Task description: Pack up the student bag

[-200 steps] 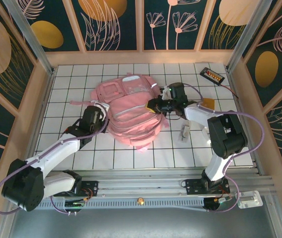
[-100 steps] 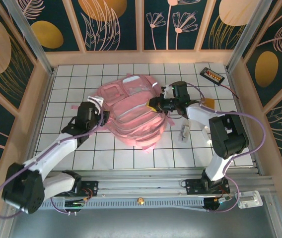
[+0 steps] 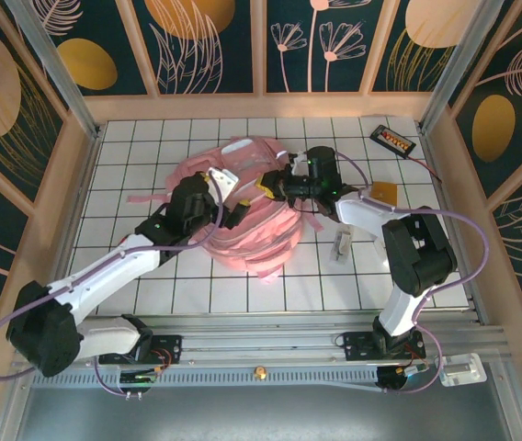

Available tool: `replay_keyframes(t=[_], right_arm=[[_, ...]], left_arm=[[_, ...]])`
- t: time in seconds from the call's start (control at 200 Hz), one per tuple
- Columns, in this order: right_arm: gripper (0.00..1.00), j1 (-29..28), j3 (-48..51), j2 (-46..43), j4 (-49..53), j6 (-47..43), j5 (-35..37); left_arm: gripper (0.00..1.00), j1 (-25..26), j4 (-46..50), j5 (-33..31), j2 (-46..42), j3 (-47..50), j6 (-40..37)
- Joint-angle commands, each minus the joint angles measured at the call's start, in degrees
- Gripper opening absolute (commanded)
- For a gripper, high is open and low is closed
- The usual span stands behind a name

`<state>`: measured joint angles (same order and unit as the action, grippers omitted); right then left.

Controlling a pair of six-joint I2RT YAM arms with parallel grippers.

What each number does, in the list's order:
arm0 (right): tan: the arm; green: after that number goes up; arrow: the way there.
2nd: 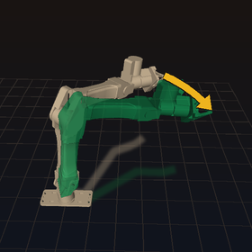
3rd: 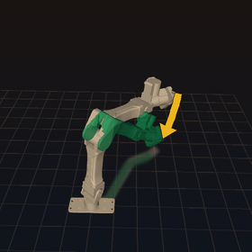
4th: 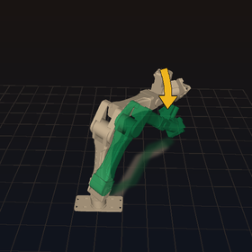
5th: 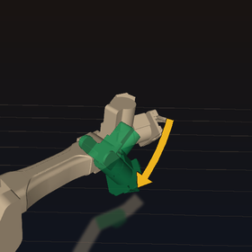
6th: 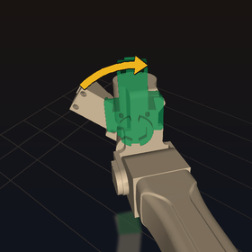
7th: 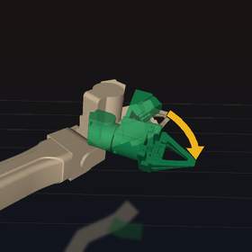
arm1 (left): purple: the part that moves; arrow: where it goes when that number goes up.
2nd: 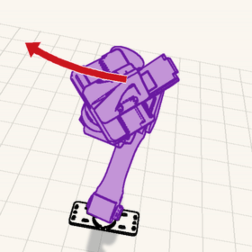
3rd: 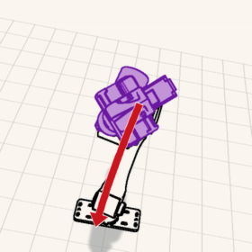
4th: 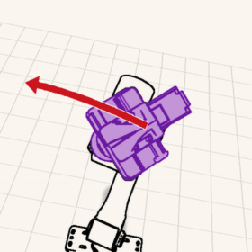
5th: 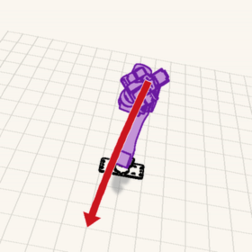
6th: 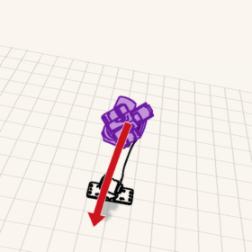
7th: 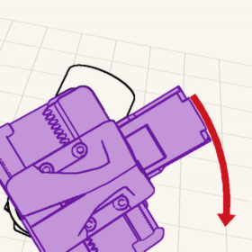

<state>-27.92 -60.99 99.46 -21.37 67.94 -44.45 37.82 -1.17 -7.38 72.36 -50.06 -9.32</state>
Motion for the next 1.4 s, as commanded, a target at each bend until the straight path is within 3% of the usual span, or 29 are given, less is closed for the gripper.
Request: replay_keyframes(t=[0.0, 0.225, 0.37, 0.41, 0.475, 0.545, 0.615, 0.676, 0.876, 1.056, 1.241, 1.396], right_arm=[[0.0, -1.42, -3.91, -2.19, -5.5, 1.17, -0.39], [0.0, -2.56, -5.19, -1.33, -5.24, 2.0, 0.21], [0.0, -2.66, -5.11, -0.85, -5.62, 2.62, 0.24], [0.0, -2.66, -5.08, -0.8, -5.62, 2.59, 0.24], [0.0, -2.51, -5.1, -0.59, -5.38, 2.55, 0.28], [0.0, -2.27, -4.93, -0.2, -5.42, 2.47, 0.38], [0.0, -1.98, -4.84, 0.25, -5.51, 2.39, 0.32], [0.0, -1.58, -5.09, 0.64, -5.09, 1.82, 0.07], [0.59, 0.32, -5.36, -3.65, 7.84, -8.54, 2.96], [0.98, 2.44, -3.8, -14.55, 27.3, -22.92, 13.49], [0.99, 5.74, -1.02, -28.11, 48.34, -36.18, 35.3], [0.99, 10.93, 3.98, -34.79, 58.99, -42.66, 41.29]], left_arm=[[0.99, 1.69, 1.34, -2.07, 2.62, -2.74, -4.83], [0.98, 2.37, 2.59, -6.95, 7.77, -4.09, -7.22], [0.87, 2.45, 3.22, -15.01, 10.93, -5.31, -7.53], [0.79, 2.52, 3.02, -16.49, 11.41, -5.31, -7.8], [0.5, 2.5, 2.5, -19.11, 11.83, -5.31, -7.63], [0.39, 2.52, 2.42, -19.33, 11.97, -5.11, -7.9], [0.15, 2.5, 1.8, -19.2, 11.62, -4.54, -7.74], [0.0, 2.49, 1.62, -18.74, 11.08, -4.29, -7.24], [0.0, 2.43, 5.07, -16.86, 12.34, -8.2, -3.1], [0.0, 2.42, 9.1, -16.29, 15.06, -12.68, 2.94], [0.0, 2.12, 6.58, -15.24, 11.85, -11.92, 10.53], [0.0, 1.63, 12.26, -12.57, 12.94, -15.74, 15.01]])
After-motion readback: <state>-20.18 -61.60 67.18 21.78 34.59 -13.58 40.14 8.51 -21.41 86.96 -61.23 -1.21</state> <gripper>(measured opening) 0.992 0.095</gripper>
